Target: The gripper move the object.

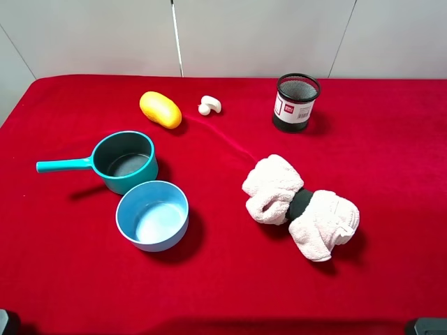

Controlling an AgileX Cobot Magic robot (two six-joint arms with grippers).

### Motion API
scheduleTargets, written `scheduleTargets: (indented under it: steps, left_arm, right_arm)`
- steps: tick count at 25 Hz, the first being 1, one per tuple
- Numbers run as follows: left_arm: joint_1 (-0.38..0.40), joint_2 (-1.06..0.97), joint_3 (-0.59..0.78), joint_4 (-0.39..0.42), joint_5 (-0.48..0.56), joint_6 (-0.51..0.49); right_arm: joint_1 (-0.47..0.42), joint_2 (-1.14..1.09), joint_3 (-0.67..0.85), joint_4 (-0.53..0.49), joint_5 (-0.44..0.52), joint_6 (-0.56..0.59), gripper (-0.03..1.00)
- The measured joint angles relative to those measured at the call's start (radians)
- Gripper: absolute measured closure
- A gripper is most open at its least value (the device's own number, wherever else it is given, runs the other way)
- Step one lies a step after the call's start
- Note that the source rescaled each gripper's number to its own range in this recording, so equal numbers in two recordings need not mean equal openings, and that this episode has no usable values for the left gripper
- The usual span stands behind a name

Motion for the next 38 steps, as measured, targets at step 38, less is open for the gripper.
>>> scheduleTargets:
  steps: [38]
  left_arm:
    - [0.0,0.0,0.0,0.001,0.0,0.0]
  right_arm:
    - [-0.229,-0.525,0.436,0.063,-0.145,0.0,-0.03]
